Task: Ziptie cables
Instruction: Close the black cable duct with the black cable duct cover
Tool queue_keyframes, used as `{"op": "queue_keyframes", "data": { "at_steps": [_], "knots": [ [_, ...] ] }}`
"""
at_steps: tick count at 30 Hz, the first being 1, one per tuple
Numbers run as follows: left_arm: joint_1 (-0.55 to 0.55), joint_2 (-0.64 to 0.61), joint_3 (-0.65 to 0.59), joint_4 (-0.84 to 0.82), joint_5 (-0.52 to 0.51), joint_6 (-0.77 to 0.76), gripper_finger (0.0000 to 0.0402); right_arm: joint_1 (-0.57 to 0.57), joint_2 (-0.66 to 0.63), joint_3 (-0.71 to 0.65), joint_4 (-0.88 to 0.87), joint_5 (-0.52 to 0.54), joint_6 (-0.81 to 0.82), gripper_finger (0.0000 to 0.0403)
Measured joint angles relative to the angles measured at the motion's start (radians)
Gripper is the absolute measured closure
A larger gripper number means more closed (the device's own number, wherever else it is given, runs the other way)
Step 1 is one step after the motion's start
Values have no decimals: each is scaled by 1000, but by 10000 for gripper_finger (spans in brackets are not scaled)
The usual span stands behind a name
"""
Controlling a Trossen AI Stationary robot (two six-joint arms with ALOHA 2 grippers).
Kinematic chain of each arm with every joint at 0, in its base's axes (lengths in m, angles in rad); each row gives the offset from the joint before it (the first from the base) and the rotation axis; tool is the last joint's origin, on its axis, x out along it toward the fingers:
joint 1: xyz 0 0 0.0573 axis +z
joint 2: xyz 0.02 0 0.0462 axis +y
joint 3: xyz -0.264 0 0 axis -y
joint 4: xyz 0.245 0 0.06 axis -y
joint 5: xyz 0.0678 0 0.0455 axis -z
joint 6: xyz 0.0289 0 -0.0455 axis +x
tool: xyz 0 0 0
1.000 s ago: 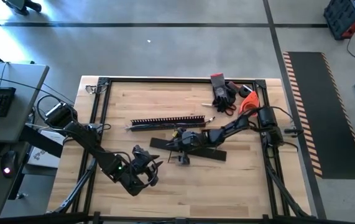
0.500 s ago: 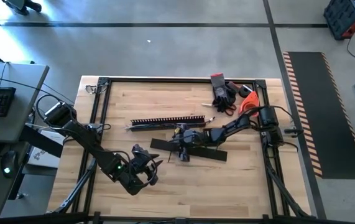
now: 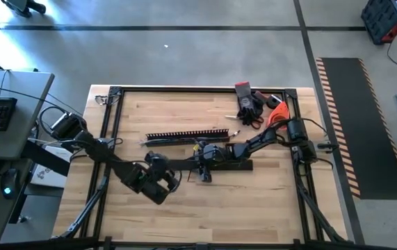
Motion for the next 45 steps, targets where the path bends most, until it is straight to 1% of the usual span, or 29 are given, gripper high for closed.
{"op": "queue_keyframes", "data": {
  "at_steps": [4, 8, 10, 12, 14, 19, 23, 25, 27, 30, 32, 35, 38, 40, 42, 45],
  "knots": [
    [57, -14, 0, -105, 7, -4, 275, 0, 0, 0, 0, -13, -16, 192],
    [107, -59, 0, -186, 13, 63, 275, 4, -15, 0, -16, -19, -13, 192],
    [139, -88, 0, -210, 55, 136, 275, 12, -39, 0, -64, -10, -10, 192],
    [182, -119, -10, -204, 136, 221, 275, 24, -68, -4, -106, -5, -17, 192],
    [231, -147, -41, -170, 202, 307, 274, 35, -101, -9, -158, -5, -29, 193],
    [348, -188, -144, -31, 329, 567, 274, 65, -184, -14, -292, -22, -62, 193],
    [413, -190, -226, 123, 370, 755, 274, 98, -232, -16, -375, -53, -68, 194],
    [433, -191, -265, 199, 378, 812, 274, 118, -251, -18, -408, -81, -69, 195],
    [452, -191, -300, 260, 370, 847, 274, 137, -263, -18, -424, -81, -67, 195],
    [483, -191, -339, 309, 348, 879, 274, 158, -274, -17, -424, -71, -69, 195],
    [505, -191, -367, 340, 353, 891, 274, 166, -274, -17, -428, -69, -67, 195],
    [544, -191, -397, 390, 424, 903, 274, 168, -283, -17, -443, -68, -65, 195],
    [578, -191, -428, 419, 522, 903, 275, 168, -312, -16, -463, -66, -70, 195],
    [592, -191, -442, 437, 566, 888, 279, 167, -339, -15, -486, -61, -81, 195],
    [596, -189, -445, 441, 599, 885, 293, 167, -376, -15, -507, -61, -90, 195],
    [582, -188, -445, 478, 649, 884, 336, 169, -432, -12, -547, -61, -105, 197]
  ]
}}
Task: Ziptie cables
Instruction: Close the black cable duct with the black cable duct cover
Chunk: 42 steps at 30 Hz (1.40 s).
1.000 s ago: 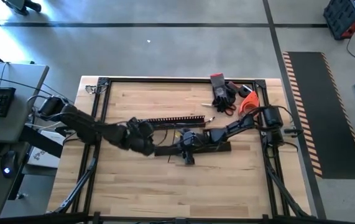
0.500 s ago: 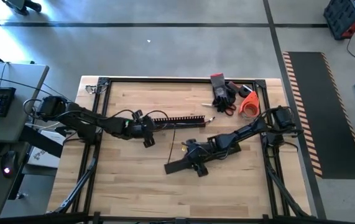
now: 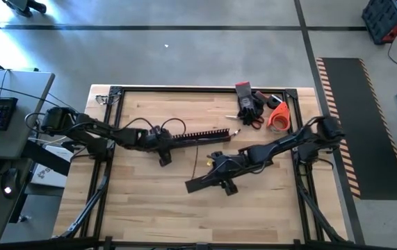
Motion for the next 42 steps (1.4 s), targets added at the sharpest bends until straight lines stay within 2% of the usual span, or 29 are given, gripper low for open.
{"op": "queue_keyframes", "data": {
  "at_steps": [2, 4, 9, 13, 19, 24, 29, 36, 39, 42],
  "knots": [
    [-17, 0, 0, 28, 26, -1, 375, 7, -40, 0, -41, 1, -9, 197],
    [-43, 0, 0, 52, 42, -11, 393, 18, -84, 0, -75, 1, -11, 197],
    [-133, 0, 0, 118, 36, -89, 396, 66, -223, 0, -173, 41, -16, 197],
    [-220, 30, 7, 190, 14, -165, 399, 110, -354, 0, -169, 79, -20, 197],
    [-335, 227, 113, 262, -47, -216, 401, 160, -482, 1, -109, 160, -1, 197],
    [-399, 425, 299, 315, -90, -233, 401, 173, -488, 1, -113, 216, 50, 197],
    [-437, 526, 454, 287, -106, -227, 394, 179, -445, 1, -156, 220, 96, 197],
    [-483, 472, 524, 124, -126, -259, 321, 179, -382, 1, -161, 218, 138, 200],
    [-531, 427, 525, 32, -202, -328, 296, 179, -364, 1, -154, 231, 174, 200],
    [-589, 370, 526, -27, -323, -384, 288, 178, -345, 1, -151, 242, 179, 204]
  ]
}}
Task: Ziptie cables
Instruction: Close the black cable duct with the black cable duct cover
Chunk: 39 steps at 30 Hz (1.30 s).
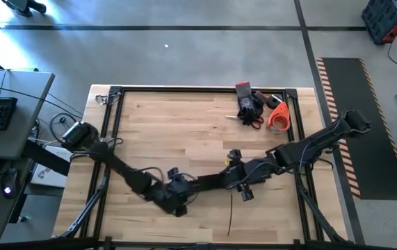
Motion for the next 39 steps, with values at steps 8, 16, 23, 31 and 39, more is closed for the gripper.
{"op": "queue_keyframes", "data": {
  "at_steps": [8, 16, 23, 31, 39],
  "knots": [
    [-134, -126, 0, -75, -308, -36, 287, -14, 82, 1, 50, -53, 34, 277],
    [-166, -150, 0, -98, -412, -37, 287, 24, 215, -2, 111, -172, 84, 334],
    [-158, -150, 0, -99, -408, -36, 287, 143, 103, 0, 129, 61, 36, 368],
    [-158, -118, 0, -73, -383, 2, 286, 383, 42, 2, -37, 214, 244, 388],
    [-143, 42, 1, 260, -265, 136, 286, 408, 247, 0, -208, 171, 535, 329]
  ]
}}
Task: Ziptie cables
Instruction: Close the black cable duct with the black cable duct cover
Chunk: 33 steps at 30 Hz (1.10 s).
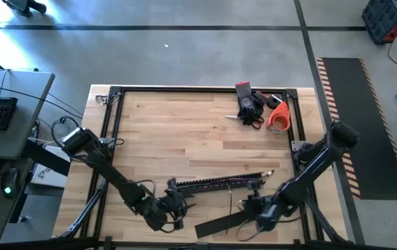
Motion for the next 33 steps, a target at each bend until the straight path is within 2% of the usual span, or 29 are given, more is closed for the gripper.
{"op": "queue_keyframes", "data": {
  "at_steps": [4, 7, 10, 13, 18, 22, 25, 33],
  "knots": [
    [14, 89, 1, 195, 73, 50, 286, -49, 91, 1, 25, -114, -58, 275],
    [18, 149, 32, 247, 79, 52, 286, -74, 164, 3, 34, -174, -69, 251],
    [30, 194, 69, 245, 97, 46, 286, -87, 202, 7, 70, -225, -128, 250],
    [42, 231, 115, 253, 128, 31, 286, -87, 224, 6, 114, -225, -159, 282],
    [71, 274, 171, 240, 194, 30, 286, -86, 228, 5, 121, -154, -172, 387],
    [93, 277, 177, 235, 255, 16, 286, -76, 201, 0, 97, -8, -135, 399],
    [106, 278, 178, 222, 257, -7, 286, -57, 172, -5, 80, 88, -122, 401],
    [159, 287, 178, 115, 294, -118, 286, -3, 146, -2, 80, 219, -148, 402]
  ]
}}
